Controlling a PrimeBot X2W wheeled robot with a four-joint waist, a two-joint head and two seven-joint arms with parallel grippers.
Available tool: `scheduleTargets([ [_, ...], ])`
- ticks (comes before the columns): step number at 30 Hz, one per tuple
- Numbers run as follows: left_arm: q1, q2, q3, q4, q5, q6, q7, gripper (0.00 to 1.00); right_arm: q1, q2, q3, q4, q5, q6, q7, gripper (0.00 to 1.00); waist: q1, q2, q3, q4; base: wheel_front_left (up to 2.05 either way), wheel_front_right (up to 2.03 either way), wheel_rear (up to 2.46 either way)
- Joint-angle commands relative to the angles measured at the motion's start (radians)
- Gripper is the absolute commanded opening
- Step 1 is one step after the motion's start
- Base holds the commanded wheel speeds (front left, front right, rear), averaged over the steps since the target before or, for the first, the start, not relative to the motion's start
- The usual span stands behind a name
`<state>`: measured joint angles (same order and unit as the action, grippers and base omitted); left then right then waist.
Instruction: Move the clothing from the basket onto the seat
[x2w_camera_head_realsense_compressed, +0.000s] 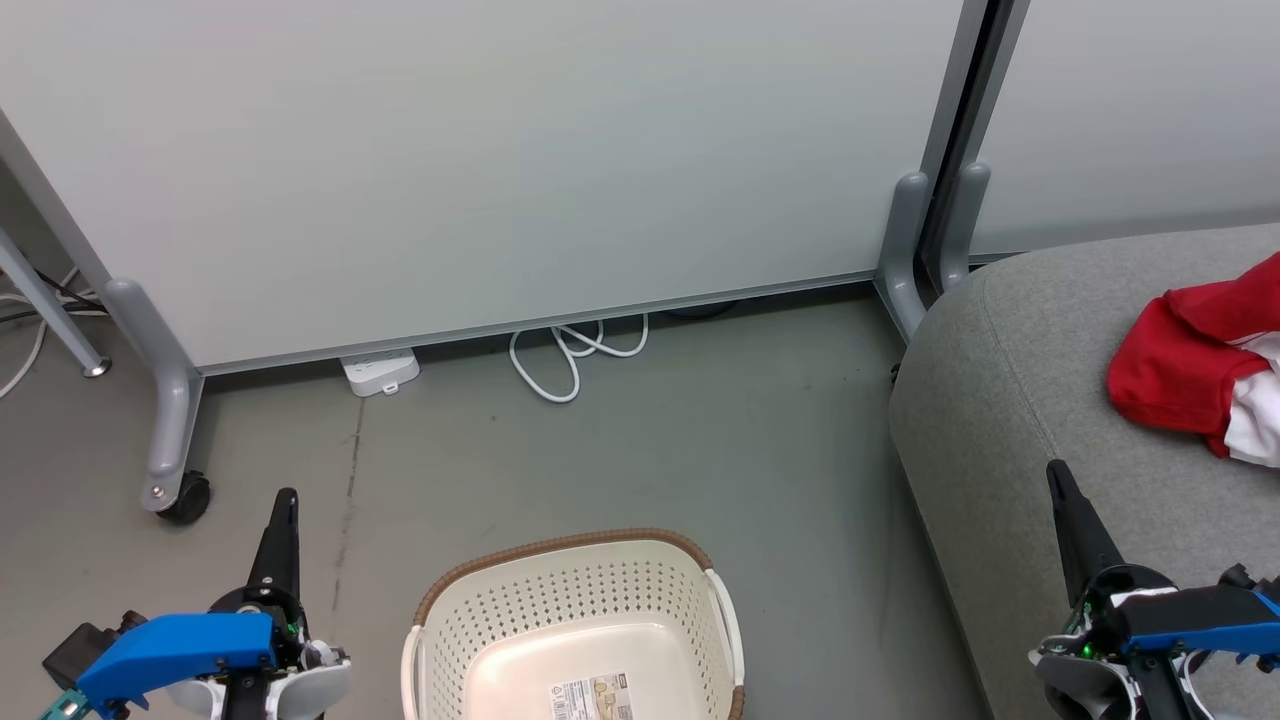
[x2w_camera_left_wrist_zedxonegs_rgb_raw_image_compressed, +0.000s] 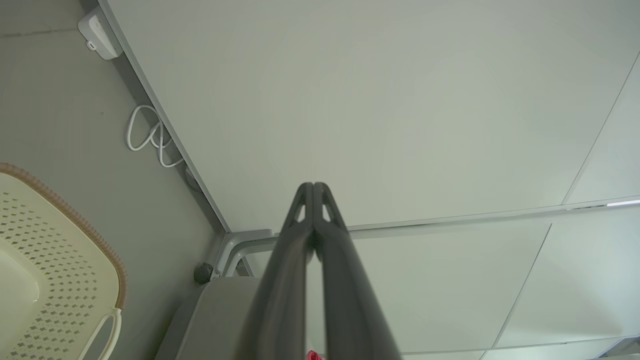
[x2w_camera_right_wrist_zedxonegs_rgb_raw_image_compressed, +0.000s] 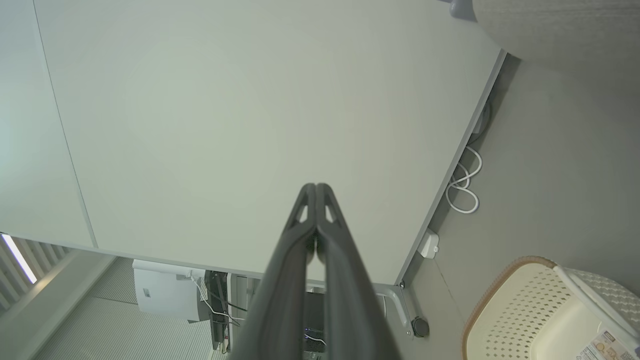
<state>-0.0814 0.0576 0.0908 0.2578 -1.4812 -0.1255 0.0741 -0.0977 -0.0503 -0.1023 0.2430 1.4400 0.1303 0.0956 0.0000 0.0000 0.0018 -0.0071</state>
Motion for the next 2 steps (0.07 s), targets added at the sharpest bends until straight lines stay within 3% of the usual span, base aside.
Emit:
scheduleTargets([
  [1, -0.018, 0.000, 0.009, -0.007, -0.019, -0.008, 0.006, 0.00, -0.013, 0.000, -0.003, -0.001, 0.026, 0.001, 0.004, 0.00, 0.0000, 0.0000, 0.000, 0.001, 0.00, 0.00, 0.00],
  [2, -0.019, -0.001, 0.010, -0.008, -0.024, -0.008, 0.009, 0.00, -0.013, 0.000, -0.003, -0.001, 0.033, 0.001, 0.006, 0.00, 0.0000, 0.0000, 0.000, 0.001, 0.00, 0.00, 0.00],
])
